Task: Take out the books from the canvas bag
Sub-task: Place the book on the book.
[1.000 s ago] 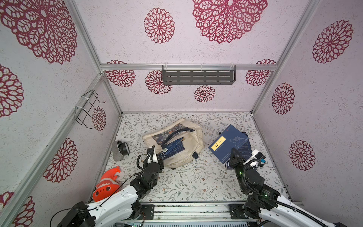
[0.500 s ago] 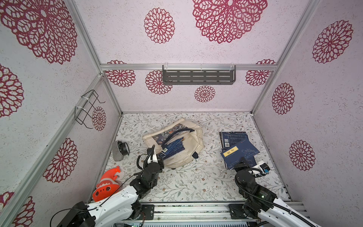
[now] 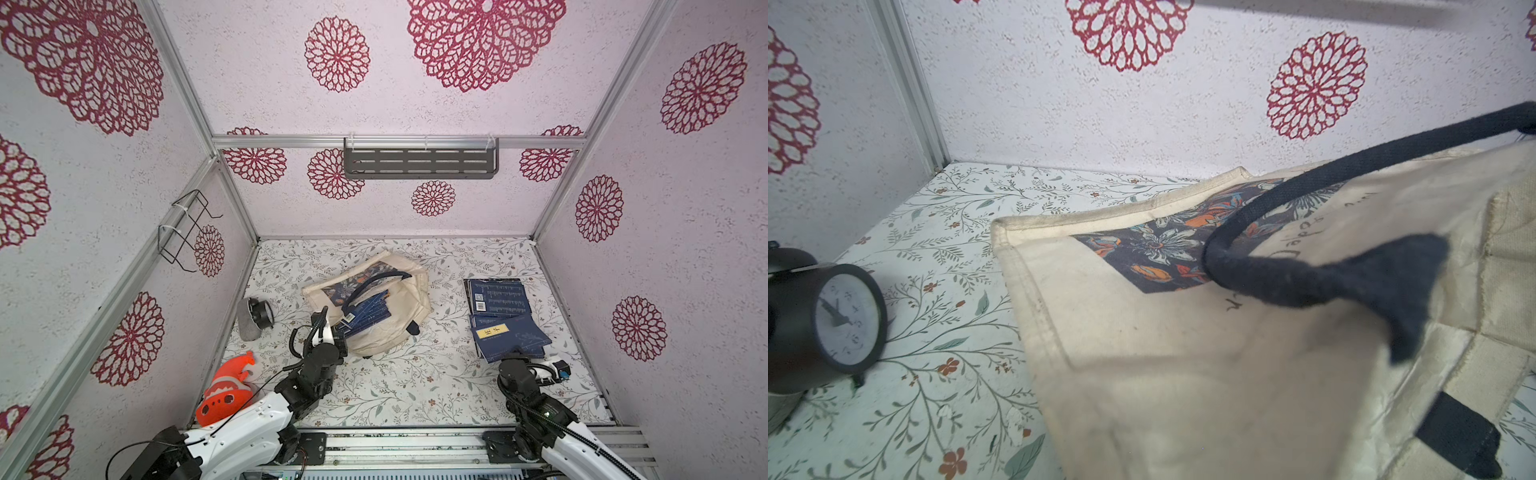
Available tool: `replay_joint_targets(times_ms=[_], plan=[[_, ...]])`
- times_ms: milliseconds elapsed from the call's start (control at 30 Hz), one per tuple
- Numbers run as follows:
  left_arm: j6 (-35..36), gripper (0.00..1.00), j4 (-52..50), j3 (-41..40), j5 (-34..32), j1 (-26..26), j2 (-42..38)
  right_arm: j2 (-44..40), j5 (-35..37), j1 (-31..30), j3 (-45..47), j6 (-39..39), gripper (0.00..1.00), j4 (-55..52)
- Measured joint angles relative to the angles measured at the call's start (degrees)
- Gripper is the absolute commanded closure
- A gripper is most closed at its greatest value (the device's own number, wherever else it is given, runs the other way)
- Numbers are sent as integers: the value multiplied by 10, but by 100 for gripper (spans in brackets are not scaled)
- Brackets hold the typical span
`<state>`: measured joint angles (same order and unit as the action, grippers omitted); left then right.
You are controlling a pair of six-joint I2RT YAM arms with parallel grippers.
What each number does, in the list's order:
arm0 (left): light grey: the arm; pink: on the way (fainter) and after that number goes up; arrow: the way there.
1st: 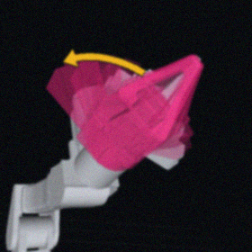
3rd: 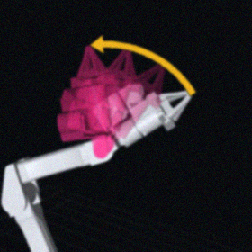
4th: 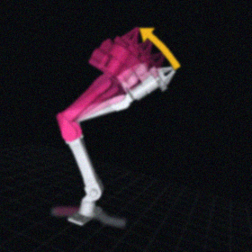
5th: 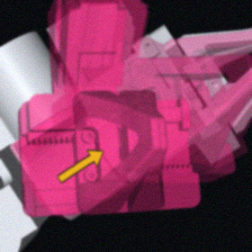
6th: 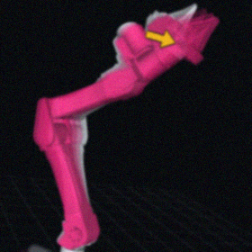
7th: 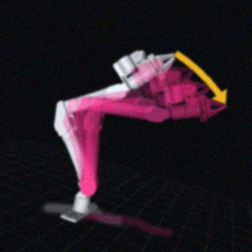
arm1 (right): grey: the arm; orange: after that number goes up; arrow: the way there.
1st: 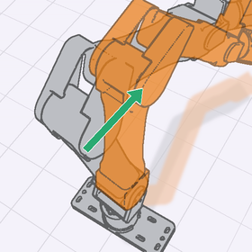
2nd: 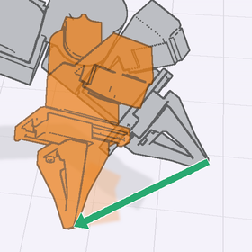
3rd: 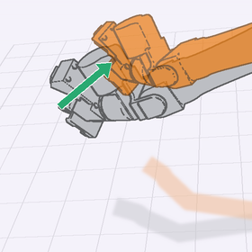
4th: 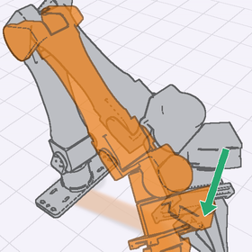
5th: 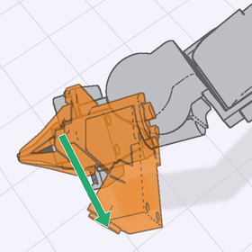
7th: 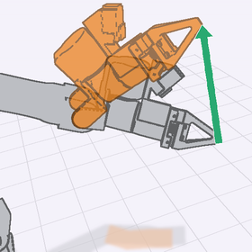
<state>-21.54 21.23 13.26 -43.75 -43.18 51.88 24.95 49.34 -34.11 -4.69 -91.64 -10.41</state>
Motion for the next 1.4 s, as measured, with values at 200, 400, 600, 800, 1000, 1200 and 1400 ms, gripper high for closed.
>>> replay_joint_targets(times_ms=[200,400,600,800,1000,1200,1400], plan=[[0,100,-2,1,0,0,0,25,-26,18,8,-84,100,-4],[-2,100,-3,5,2,0,4,12,-27,27,8,-133,100,-6],[-2,100,-5,9,6,0,10,59,-30,35,7,-160,100,1],[-2,100,-5,9,7,0,11,134,-34,41,-9,-181,97,27],[-2,100,-5,9,9,0,13,171,-45,59,-22,-179,82,57],[-2,100,-6,10,11,0,14,175,-76,73,-22,-151,59,54],[-4,100,-6,10,13,0,14,153,-96,76,-22,-117,52,53]])
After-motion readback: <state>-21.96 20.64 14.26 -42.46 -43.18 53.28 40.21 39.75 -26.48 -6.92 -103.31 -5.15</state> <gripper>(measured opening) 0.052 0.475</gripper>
